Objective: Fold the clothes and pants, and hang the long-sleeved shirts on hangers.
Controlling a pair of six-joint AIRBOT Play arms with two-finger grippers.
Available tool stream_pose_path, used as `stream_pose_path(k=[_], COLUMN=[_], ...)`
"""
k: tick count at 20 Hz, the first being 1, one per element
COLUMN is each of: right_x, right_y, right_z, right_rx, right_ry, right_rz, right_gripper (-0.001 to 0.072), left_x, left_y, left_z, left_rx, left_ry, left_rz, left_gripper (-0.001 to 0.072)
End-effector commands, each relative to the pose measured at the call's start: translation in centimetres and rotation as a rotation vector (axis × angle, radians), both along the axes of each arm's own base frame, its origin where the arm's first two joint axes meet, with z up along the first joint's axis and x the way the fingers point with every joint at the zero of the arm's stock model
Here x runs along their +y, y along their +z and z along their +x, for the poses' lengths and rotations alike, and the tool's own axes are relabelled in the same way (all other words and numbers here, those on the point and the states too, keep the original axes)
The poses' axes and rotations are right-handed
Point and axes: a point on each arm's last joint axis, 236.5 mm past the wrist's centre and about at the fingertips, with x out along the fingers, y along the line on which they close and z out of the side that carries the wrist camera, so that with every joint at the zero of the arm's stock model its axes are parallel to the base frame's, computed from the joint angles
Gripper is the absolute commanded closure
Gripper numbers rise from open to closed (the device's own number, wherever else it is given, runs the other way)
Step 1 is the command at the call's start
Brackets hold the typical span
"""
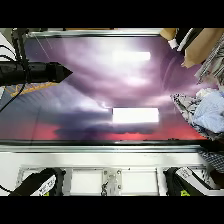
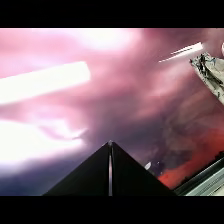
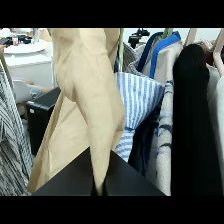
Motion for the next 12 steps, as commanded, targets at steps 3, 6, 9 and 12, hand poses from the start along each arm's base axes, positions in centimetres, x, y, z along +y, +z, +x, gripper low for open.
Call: stream_pose_path(k=[3,6,9,12], right_x=[-0.5,-0.8,-0.6,0.2], right_y=[-0.7,-1.8,-1.5,-0.7], right_z=[0.3,0.4,0.3,-0.1], right_rx=[-0.033,-0.015,-0.011,-0.02], right_ry=[0.004,0.003,0.003,0.004], right_rz=[0.041,0.075,0.067,0.051], right_gripper=[0.0707,0.0706,0.0692,0.035], left_x=[0.0,0.0,0.0,0.0], left_y=[0.0,0.0,0.0,0.0], left_z=[0.0,0.0,0.0,0.0], left_rx=[0.0,-0.001,-0.001,-0.001], left_ry=[-0.001,-0.001,-0.001,-0.001], left_rz=[0.001,0.001,0.001,0.001], left_gripper=[0.0695,0.0695,0.0695,0.0695])
